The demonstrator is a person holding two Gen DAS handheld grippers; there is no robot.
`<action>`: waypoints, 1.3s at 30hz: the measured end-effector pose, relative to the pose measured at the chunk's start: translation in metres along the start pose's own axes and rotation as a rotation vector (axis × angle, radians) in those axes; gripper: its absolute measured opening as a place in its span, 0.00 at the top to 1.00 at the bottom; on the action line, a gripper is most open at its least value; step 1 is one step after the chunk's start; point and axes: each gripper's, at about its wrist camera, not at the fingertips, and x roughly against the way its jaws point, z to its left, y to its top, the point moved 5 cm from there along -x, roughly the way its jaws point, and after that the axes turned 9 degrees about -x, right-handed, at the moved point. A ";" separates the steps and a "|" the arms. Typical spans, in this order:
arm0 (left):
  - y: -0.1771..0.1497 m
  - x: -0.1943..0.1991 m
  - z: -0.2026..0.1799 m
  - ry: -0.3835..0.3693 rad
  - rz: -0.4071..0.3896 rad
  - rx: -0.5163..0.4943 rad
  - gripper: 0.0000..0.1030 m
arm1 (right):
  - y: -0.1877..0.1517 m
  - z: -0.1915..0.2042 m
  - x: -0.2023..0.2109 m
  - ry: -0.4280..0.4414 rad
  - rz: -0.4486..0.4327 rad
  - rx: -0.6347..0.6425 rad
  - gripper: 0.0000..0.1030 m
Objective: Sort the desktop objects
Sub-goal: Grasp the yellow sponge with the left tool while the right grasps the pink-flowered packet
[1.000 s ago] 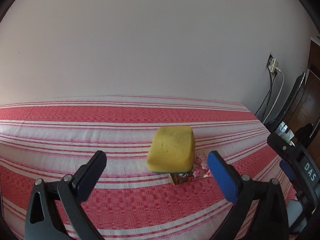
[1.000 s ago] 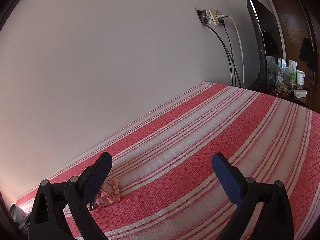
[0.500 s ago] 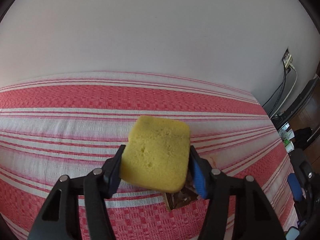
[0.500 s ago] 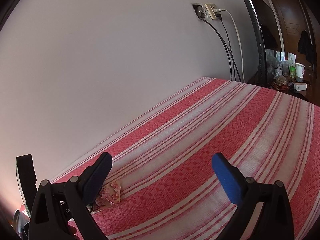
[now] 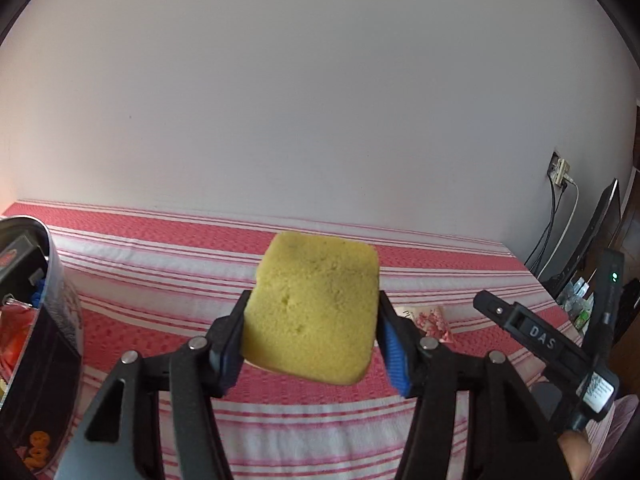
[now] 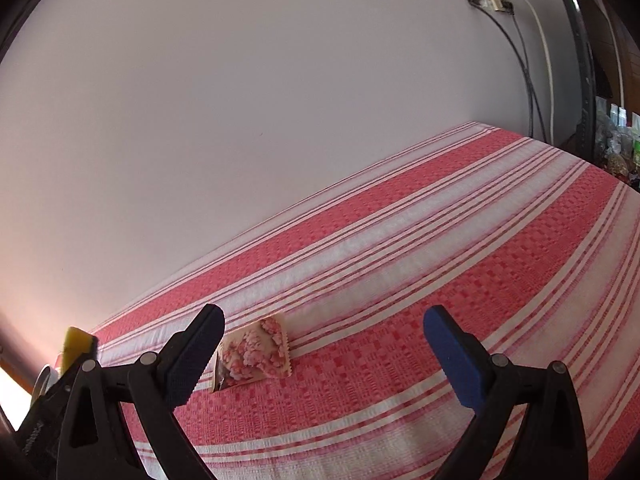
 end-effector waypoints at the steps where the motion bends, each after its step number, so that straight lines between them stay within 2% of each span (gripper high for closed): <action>1: -0.002 0.011 0.005 0.010 -0.015 -0.018 0.44 | -0.003 0.004 -0.002 0.011 0.014 0.017 0.02; 5: -0.005 0.040 0.025 0.083 -0.110 -0.046 0.44 | -0.013 0.021 -0.006 0.065 0.058 0.089 0.02; 8: 0.001 0.050 0.048 0.117 -0.149 -0.049 0.44 | -0.017 0.025 -0.011 0.058 0.090 0.107 0.02; 11: 0.005 0.045 0.060 0.128 -0.151 -0.020 0.44 | -0.023 0.026 -0.028 0.019 0.167 0.112 0.02; 13: 0.005 0.047 0.069 0.121 -0.140 0.002 0.43 | -0.028 0.028 -0.040 -0.005 0.224 0.120 0.06; 16: 0.006 0.054 0.081 0.123 -0.143 0.020 0.43 | -0.033 0.043 -0.045 -0.042 0.225 0.182 0.06; 20: 0.011 0.065 0.093 0.140 -0.170 0.030 0.43 | -0.052 0.069 -0.063 -0.222 0.262 0.399 0.07; 25: 0.013 0.068 0.111 0.146 -0.157 0.060 0.43 | -0.052 0.073 -0.059 -0.208 0.246 0.396 0.19; 26: 0.013 0.066 0.112 0.148 -0.150 0.066 0.43 | -0.048 0.070 -0.059 -0.208 0.234 0.389 0.32; 27: 0.013 0.065 0.115 0.149 -0.144 0.070 0.43 | -0.047 0.069 -0.056 -0.209 0.224 0.379 0.38; 32: 0.015 0.067 0.127 0.153 -0.140 0.076 0.43 | -0.036 0.056 -0.044 -0.047 0.228 0.244 0.44; 35: 0.020 0.059 0.121 0.166 -0.145 0.068 0.41 | -0.030 0.046 -0.031 0.134 0.231 0.127 0.45; 39: 0.017 0.063 0.132 0.183 -0.146 0.069 0.41 | -0.025 0.057 0.000 0.189 0.100 0.161 0.45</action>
